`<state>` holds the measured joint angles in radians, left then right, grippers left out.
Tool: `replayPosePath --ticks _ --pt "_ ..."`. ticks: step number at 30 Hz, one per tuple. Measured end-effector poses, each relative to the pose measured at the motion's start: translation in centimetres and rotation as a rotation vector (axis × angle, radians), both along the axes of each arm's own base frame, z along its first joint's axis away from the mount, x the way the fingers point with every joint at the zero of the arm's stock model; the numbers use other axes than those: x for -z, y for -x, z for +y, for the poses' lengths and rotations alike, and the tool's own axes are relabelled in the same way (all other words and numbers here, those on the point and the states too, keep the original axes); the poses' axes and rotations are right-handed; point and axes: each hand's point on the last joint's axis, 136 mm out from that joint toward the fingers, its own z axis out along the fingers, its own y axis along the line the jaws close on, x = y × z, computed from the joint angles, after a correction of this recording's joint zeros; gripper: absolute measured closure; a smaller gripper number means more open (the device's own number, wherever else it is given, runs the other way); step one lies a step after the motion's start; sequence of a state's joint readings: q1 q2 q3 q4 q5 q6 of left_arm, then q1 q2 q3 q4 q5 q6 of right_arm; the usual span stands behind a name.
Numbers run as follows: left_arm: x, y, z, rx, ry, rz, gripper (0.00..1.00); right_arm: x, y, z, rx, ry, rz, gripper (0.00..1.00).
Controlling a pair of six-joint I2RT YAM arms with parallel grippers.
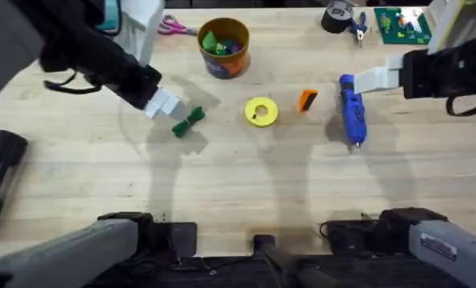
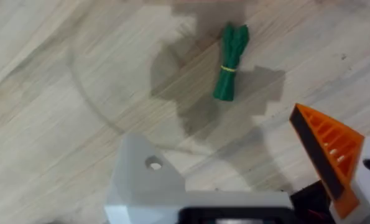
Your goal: Pick up the gripper from the table and insert it into the empty holder that is missing its gripper. Then pick up a screw, insert it into the mounting hole, and use the screwdriver to tighten it. Finally, clean up the table by picking up the vegetable and placing it into the bucket.
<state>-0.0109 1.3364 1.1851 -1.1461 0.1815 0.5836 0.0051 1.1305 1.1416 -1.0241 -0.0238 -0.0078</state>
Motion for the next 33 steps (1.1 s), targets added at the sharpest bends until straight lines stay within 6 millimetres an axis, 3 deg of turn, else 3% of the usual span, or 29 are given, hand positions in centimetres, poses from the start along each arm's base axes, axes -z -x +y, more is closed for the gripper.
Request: replayPosePath --ticks 10,18,23,33 --pt "6.4 -0.8 -2.7 0.128 -0.050 0.197 0.015 0.0 0.0 0.0 0.000 0.000 0.000 0.004" --pt "11.1 -1.2 -2.3 0.134 -0.096 0.321 0.006 0.0 0.0 0.0 0.000 0.000 0.000 0.004" --pt "12.3 -1.5 -2.2 0.133 -0.108 0.339 0.018 0.0 0.0 0.0 0.000 0.000 0.000 0.004" --pt "12.5 -3.2 -1.9 0.121 -0.122 0.275 0.021 0.0 0.0 0.0 0.000 0.000 0.000 0.004"
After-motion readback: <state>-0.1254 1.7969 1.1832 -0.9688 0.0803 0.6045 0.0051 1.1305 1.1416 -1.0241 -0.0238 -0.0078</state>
